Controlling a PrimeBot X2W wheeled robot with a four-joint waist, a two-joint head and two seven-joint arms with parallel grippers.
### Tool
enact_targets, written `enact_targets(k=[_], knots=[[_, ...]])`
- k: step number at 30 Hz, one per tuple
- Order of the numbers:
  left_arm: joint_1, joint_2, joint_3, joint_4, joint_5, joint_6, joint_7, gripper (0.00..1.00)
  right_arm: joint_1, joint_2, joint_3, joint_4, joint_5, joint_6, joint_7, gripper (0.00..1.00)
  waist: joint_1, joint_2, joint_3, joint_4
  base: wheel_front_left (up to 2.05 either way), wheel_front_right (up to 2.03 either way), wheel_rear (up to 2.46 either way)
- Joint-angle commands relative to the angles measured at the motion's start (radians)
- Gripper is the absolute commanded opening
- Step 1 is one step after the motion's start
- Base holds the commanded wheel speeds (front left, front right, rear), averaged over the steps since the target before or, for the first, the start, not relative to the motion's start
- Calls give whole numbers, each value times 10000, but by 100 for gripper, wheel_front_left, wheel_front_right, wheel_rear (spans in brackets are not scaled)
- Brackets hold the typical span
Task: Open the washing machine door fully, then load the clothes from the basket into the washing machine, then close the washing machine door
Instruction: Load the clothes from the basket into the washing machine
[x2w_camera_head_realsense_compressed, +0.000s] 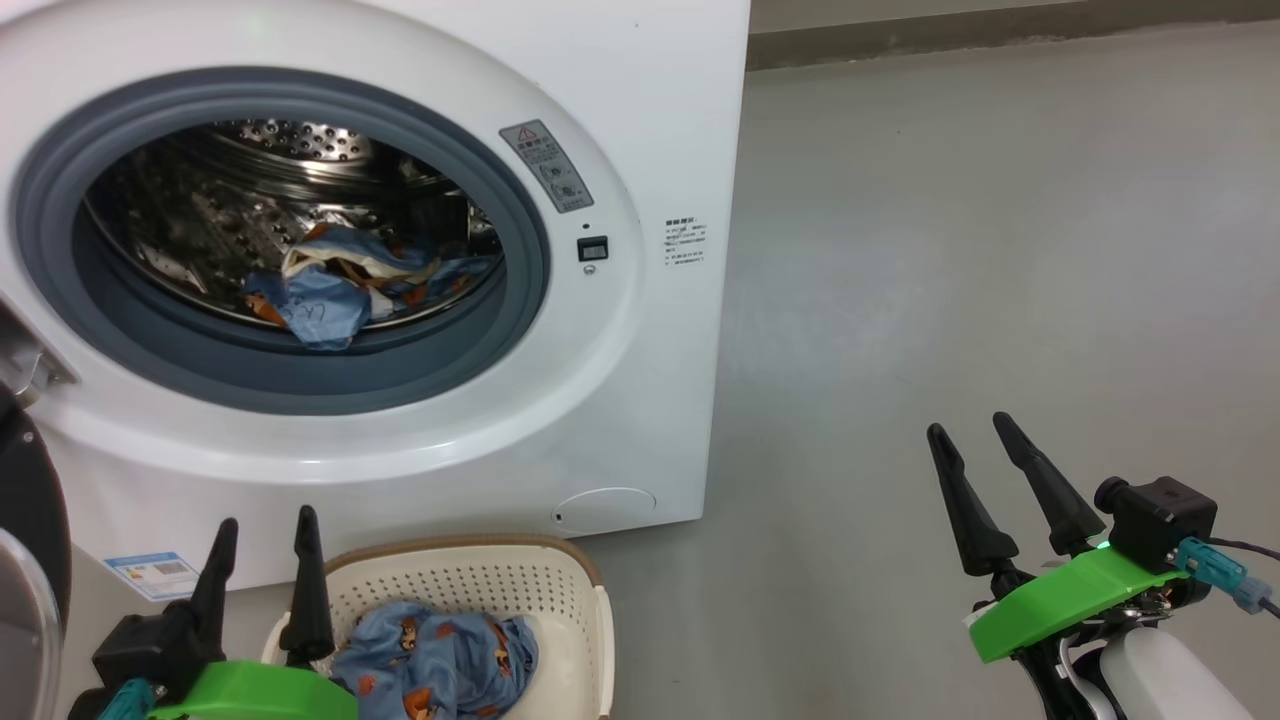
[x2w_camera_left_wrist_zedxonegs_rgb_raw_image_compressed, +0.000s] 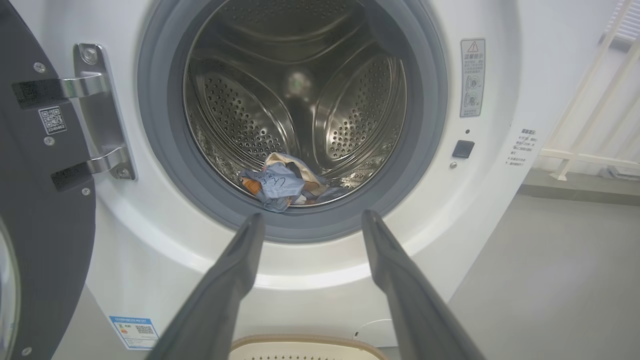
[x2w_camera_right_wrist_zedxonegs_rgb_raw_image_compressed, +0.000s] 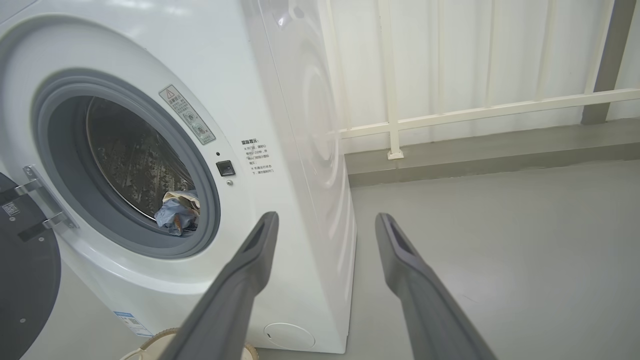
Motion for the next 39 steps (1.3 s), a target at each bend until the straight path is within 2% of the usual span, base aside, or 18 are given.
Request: enact_targets(k=[1, 14, 24, 31, 39], knots=[[-369, 282, 295, -143, -67, 52, 8, 100, -332, -106, 231, -196, -32, 56, -80, 100, 0, -1, 45, -50, 0, 0, 0], [-1154, 435, 153, 1702, -260, -129, 137, 100, -682, -12, 190, -403, -217, 56, -80, 100, 0, -1, 1214, -382, 0, 0, 0], [-2555, 667, -156, 4394, -388, -505, 305, 100, -1135, 254, 115, -614, -435, 56, -80, 100, 0, -1, 2609, -557, 0, 0, 0], [-4083, 886, -482, 6519, -406, -715, 353, 100, -1811, 580, 113, -876, -696, 56, -80, 100, 0, -1, 4104, -710, 0, 0, 0], [-5204, 1069, -683, 7938, -448, -795, 382, 100, -2390, 867, 62, -1086, -886, 56, -80, 100, 0, -1, 5341, -873, 0, 0, 0]])
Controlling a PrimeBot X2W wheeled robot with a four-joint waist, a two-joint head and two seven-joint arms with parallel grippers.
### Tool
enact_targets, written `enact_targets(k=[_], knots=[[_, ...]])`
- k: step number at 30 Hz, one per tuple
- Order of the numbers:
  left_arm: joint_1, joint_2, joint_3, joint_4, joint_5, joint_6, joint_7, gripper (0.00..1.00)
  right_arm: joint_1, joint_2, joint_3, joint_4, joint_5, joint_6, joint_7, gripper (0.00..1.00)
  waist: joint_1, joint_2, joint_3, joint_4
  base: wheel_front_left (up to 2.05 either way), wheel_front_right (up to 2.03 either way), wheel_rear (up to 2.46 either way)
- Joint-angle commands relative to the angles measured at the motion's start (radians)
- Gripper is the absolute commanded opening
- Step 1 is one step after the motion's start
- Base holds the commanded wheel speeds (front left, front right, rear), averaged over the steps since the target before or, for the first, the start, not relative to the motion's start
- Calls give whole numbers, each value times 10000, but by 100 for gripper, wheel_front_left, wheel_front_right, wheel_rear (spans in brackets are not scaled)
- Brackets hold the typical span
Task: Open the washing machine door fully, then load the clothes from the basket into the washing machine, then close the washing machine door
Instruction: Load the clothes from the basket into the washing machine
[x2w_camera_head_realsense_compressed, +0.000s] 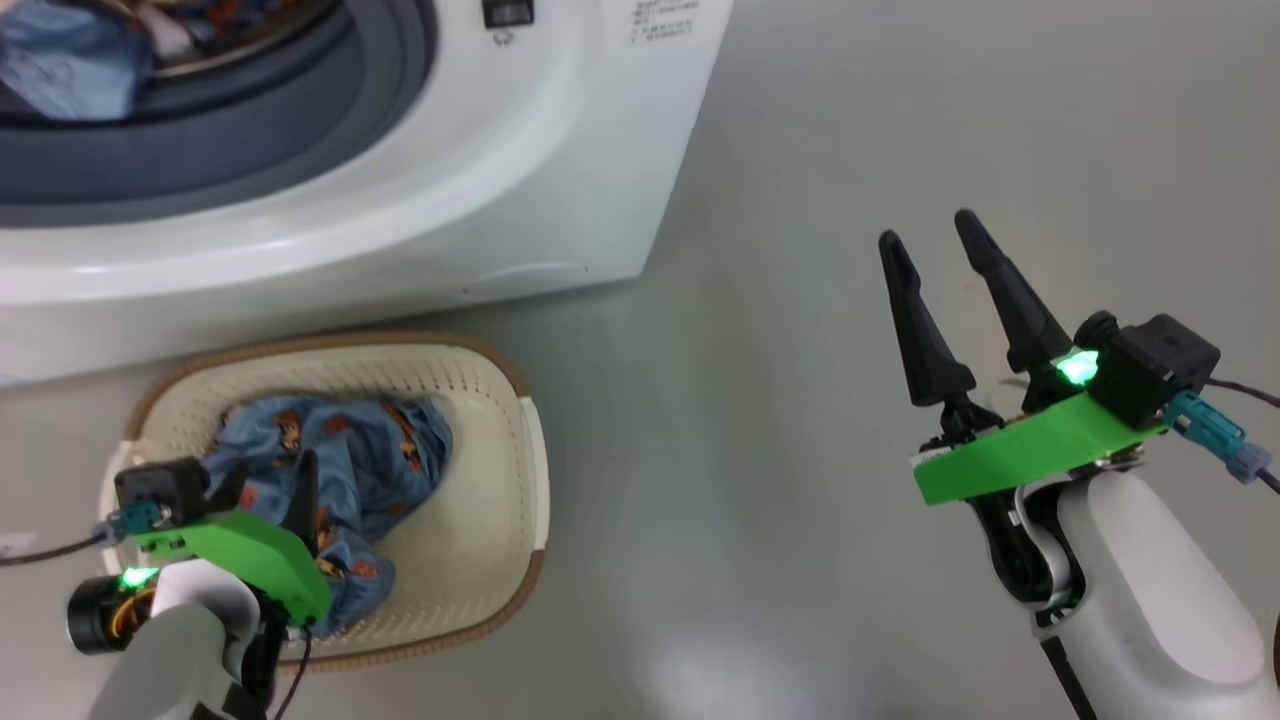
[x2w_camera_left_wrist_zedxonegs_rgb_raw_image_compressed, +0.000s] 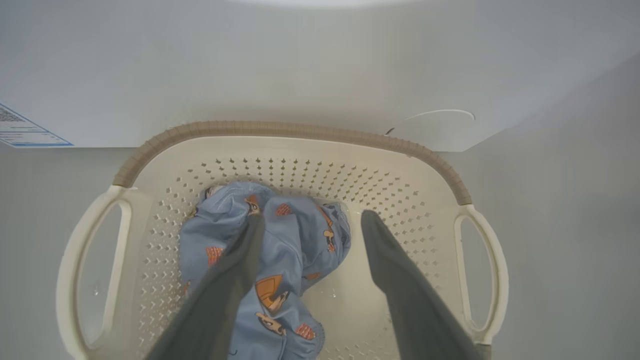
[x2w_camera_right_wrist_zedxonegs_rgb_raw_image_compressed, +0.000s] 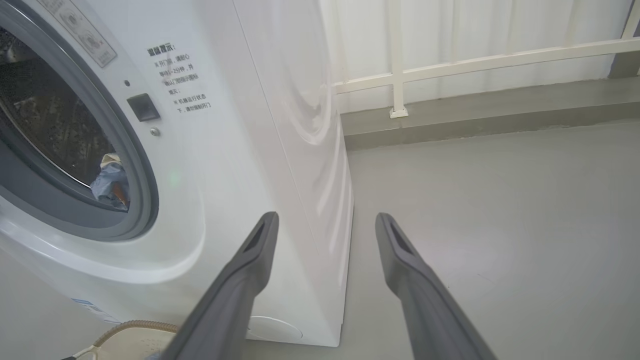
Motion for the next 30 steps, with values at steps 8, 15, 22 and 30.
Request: enact_targets(k=[8, 15, 22, 30], knots=[[-739, 689, 101, 826, -59, -1, 154, 100, -439, 252, 147, -475, -175, 56, -80, 100, 1, 0, 1898, -364, 0, 0, 0], [-1167, 904, -40, 1091, -13, 163, 442, 100, -621, 402, 113, -636, -258, 56, -80, 100, 1, 0, 2708, -549, 0, 0, 0], [-1583, 1238, -54, 1197, -51, 531, 751, 100, -714, 616, 188, -780, -277, 56, -80, 100, 1, 0, 3457, -873, 0, 0, 0], [-1865, 1610, 67, 1250, -249, 958, 1301, 100, -810, 783, 216, -966, -279, 56, -80, 100, 1, 0, 4038, -1264, 0, 0, 0]])
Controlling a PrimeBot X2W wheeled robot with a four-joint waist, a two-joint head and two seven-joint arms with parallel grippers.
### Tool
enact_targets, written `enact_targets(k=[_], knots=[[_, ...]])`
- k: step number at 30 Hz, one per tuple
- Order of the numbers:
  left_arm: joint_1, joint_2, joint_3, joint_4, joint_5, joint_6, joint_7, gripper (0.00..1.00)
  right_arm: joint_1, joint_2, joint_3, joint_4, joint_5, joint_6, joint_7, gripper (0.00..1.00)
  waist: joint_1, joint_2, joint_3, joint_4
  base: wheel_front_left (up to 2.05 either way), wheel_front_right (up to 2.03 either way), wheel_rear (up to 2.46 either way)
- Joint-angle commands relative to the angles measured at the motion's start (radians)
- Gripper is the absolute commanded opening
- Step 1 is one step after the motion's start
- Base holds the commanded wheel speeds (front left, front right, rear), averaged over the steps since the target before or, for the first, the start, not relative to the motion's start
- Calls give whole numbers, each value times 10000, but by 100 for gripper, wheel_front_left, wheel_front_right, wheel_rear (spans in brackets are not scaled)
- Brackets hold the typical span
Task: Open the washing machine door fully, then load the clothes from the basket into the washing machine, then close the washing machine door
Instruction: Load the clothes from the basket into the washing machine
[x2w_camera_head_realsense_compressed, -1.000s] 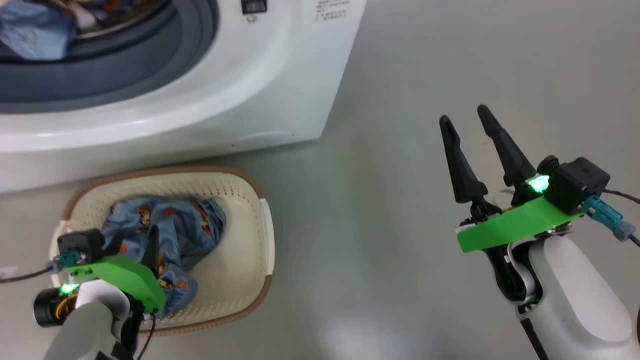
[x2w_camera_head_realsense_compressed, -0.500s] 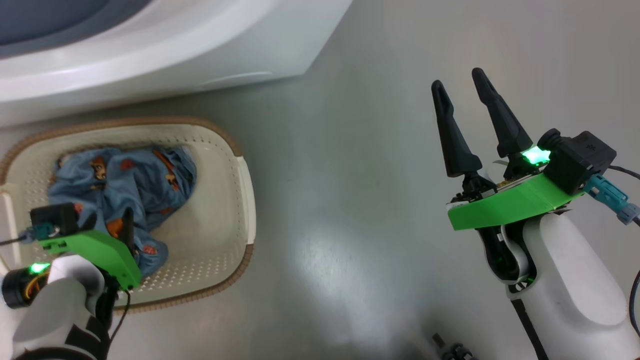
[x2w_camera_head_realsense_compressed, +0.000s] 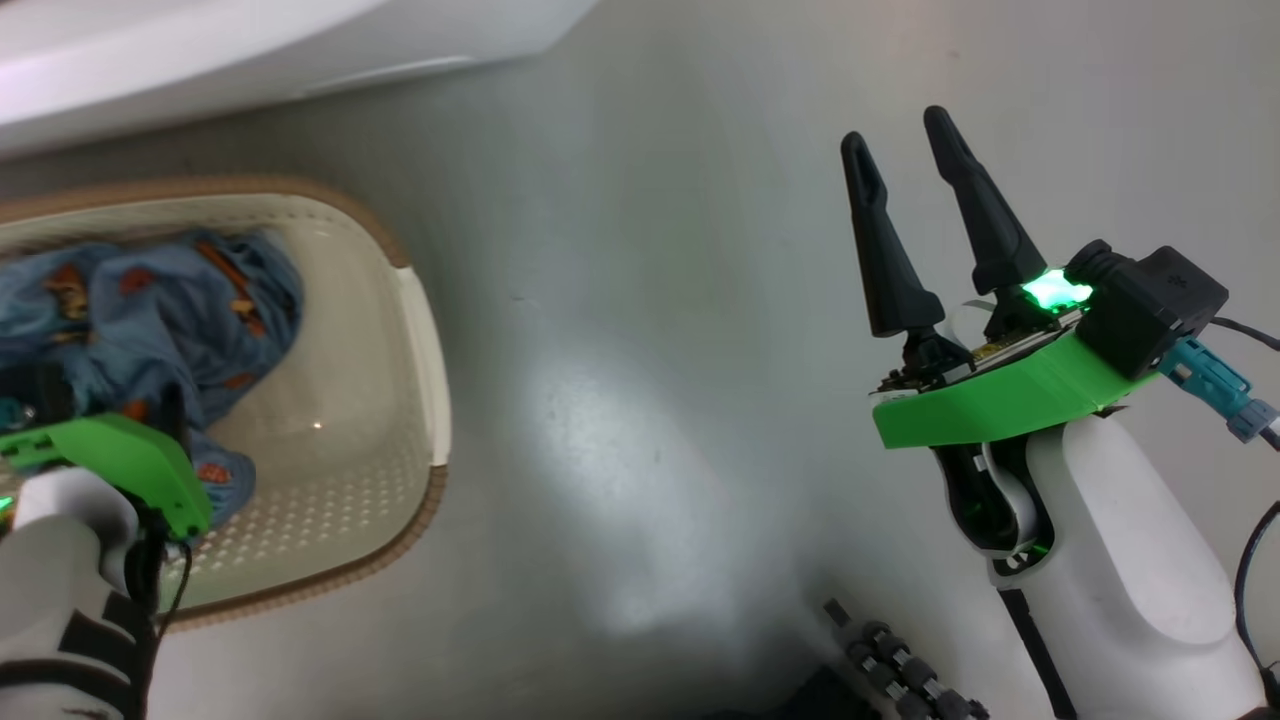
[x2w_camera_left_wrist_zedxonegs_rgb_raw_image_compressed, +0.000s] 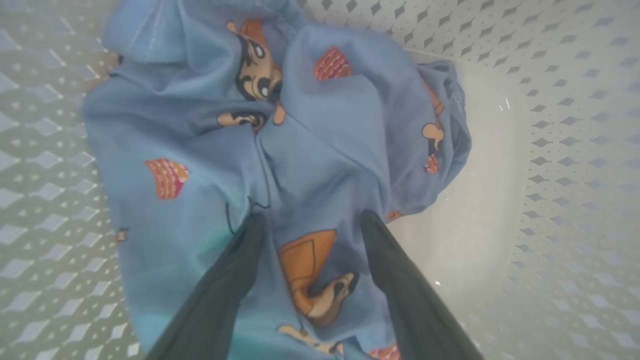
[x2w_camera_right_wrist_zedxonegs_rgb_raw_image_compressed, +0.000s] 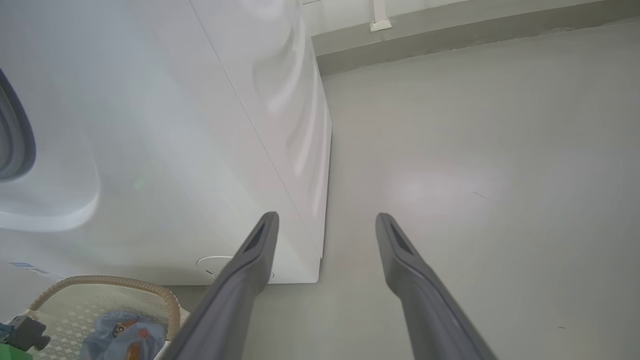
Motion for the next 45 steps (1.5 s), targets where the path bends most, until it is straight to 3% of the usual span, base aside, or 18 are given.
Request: enact_targets(k=[1, 14, 16, 28, 45], knots=[[67, 438, 190, -42, -81, 71, 10, 100, 138, 80, 205, -282, -132, 56, -80, 100, -1, 0, 355, -320, 0, 0, 0], [-218, 698, -72, -24, -52, 209, 1002, 97, 84, 202, 228, -366, -118, 56, -80, 100, -1, 0, 770, -495, 0, 0, 0], [-211, 708, -102, -23, -64, 197, 1041, 0, 62, 213, 239, -347, -109, 56, -80, 100, -1, 0, 767, -496, 0, 0, 0], [91, 483, -216, -21, -227, -80, 512, 0, -7, 239, 278, -221, -80, 56, -80, 100, -1, 0, 162, -351, 0, 0, 0], [1340, -205, -381, -29, -727, -986, -1360, 0, 224, 124, 399, 271, 159, 56, -80, 100, -1, 0, -2463, 95, 0, 0, 0]])
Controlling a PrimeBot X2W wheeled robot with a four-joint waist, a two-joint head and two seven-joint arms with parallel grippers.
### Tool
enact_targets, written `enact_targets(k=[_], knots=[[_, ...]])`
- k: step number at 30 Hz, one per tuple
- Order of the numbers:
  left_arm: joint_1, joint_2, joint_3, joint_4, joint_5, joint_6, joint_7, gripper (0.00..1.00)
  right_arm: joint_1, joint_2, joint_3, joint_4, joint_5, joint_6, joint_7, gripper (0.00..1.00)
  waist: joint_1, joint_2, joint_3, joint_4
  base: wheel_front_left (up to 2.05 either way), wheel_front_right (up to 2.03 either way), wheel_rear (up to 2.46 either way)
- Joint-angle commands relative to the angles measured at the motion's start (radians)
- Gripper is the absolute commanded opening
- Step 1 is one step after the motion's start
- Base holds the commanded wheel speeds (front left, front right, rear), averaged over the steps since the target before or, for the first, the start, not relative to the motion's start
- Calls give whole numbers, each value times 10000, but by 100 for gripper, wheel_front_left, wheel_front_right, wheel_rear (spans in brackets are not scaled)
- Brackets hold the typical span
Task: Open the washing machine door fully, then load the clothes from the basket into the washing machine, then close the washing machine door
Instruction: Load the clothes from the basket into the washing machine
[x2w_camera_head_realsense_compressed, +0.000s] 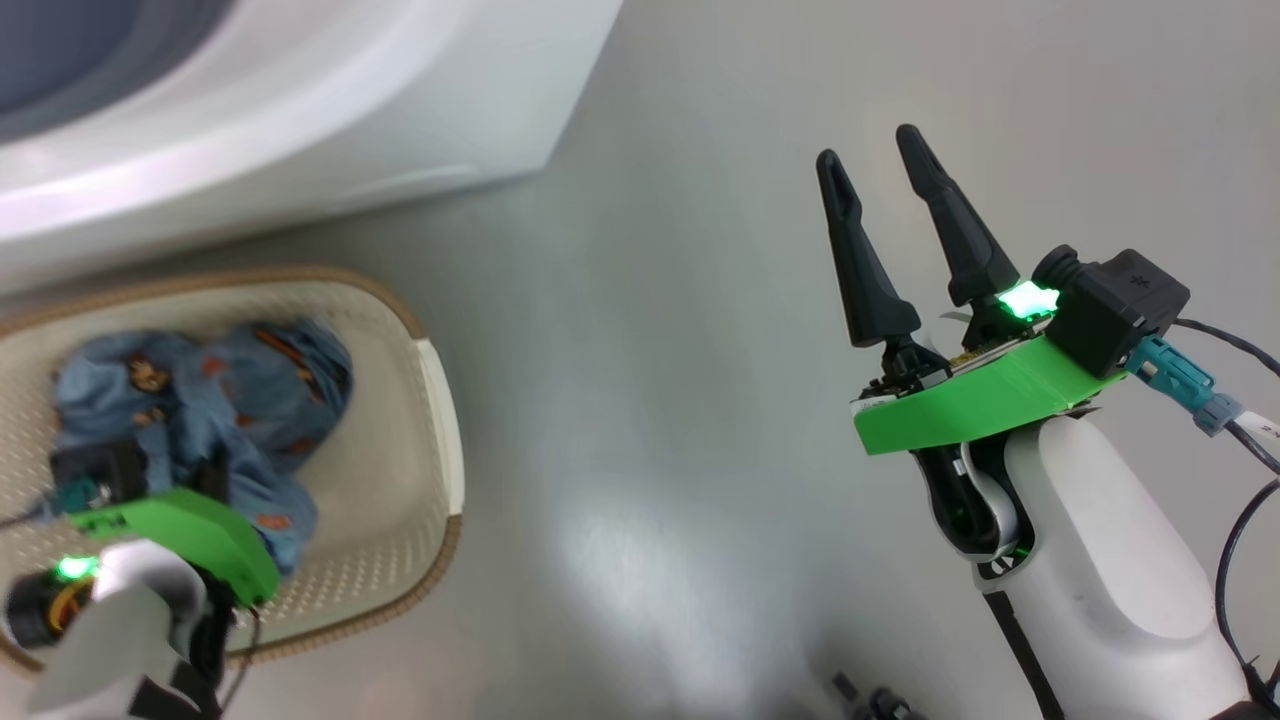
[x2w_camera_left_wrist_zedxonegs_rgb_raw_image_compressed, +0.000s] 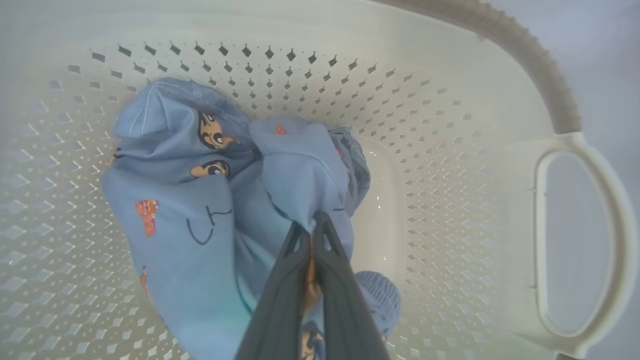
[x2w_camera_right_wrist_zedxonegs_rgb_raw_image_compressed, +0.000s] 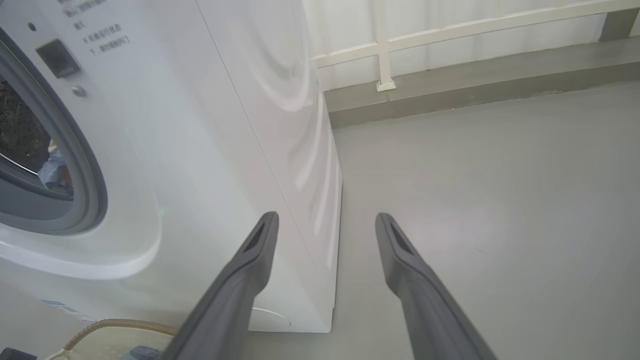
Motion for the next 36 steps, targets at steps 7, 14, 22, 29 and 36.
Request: enact_targets(k=[7, 14, 22, 29, 36], knots=[[1002, -72, 25, -380, -361, -117, -543, 0, 618, -161, 139, 21, 187, 56, -80, 100, 0, 0, -1839, 373, 0, 0, 0], [1836, -371, -540, -1548, -863, -122, -664, 0, 1152, -434, 85, 293, 394, 56, -80, 100, 0, 0, -3159, 714, 0, 0, 0], [2747, -429, -549, -3354, -951, -123, -670, 0, 1638, -726, 100, 499, 563, 56, -80, 100, 0, 0, -4350, 998, 0, 0, 0], [3450, -536, -187, -4802, -708, -96, -671, 0, 2034, -896, 142, 564, 696, 56, -80, 100, 0, 0, -5052, 1179, 0, 0, 0], [4092, -672, 209, -6425, -386, 160, -671, 0, 2353, -1047, 180, 636, 810, 56, -80, 100, 0, 0, -5554, 1332, 0, 0, 0]])
